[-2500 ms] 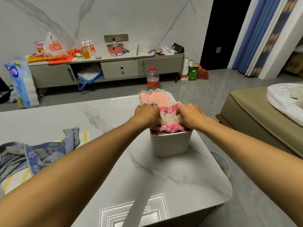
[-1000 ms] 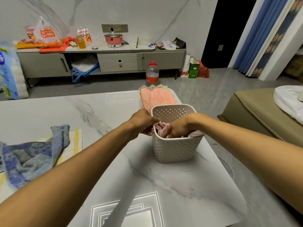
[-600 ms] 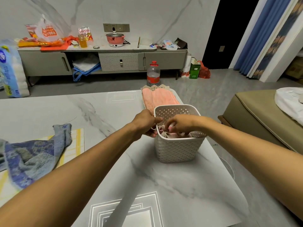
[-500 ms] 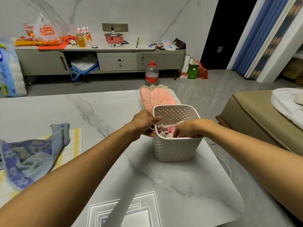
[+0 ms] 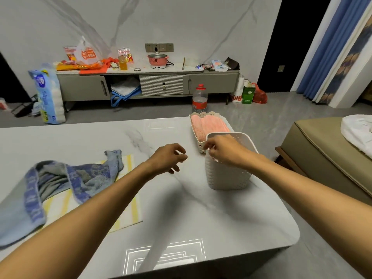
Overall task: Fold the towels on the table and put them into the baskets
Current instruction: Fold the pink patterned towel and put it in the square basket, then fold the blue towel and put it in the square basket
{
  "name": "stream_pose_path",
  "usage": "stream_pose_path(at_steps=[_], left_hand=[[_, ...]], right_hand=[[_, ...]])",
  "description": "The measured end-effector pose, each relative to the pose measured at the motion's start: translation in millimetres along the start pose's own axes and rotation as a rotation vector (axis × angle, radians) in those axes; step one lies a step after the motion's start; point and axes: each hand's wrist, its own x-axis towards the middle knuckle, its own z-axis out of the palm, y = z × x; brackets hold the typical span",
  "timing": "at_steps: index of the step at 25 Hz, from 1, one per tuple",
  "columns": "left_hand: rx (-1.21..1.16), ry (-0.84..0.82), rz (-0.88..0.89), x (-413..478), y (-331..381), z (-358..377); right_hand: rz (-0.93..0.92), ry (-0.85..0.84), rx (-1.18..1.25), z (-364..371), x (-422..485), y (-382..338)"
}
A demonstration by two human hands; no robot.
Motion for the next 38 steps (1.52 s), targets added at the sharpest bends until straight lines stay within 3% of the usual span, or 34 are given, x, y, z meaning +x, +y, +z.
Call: stream_pose_path(at_steps=[5, 10, 14, 23, 25, 29, 32, 35, 38], left_hand=[[0.265, 0.271, -0.101, -84, -110, -66], [0.379, 0.645, -0.498, -147, -236, -139], [0.423, 0.588, -0.73, -160, -288, -166], [0.756, 0.499, -0.674, -145, -316, -166], [0.785, 0.552, -0.616, -150, -316, -174], [0.822, 0.62, -0.67, -167, -306, -209], [0.491, 0.895, -0.679, -169, -268, -241], [-0.147, 1.138, -0.666, -162, -215, -286], [-0.612, 1.166, -0.384, -179, -150, -317]], right_hand=[[-0.107, -0.071, 0.017, 54, -19, -77], [-0.254, -0.275, 0.034, 136, 10, -172], [-0.375, -0.3, 0.025, 193, 49, -238], [-0.255, -0.08, -0.234, 257, 87, -295], [-0.176, -0.077, -0.081, 254, 98, -287], [0.119, 0.063, 0.587, 218, 118, -283], [0.212, 0.099, 1.003, 157, 126, -301], [0.092, 0.116, 1.289, 83, 119, -323], [-0.102, 0.186, 1.378, 4, 90, -338]])
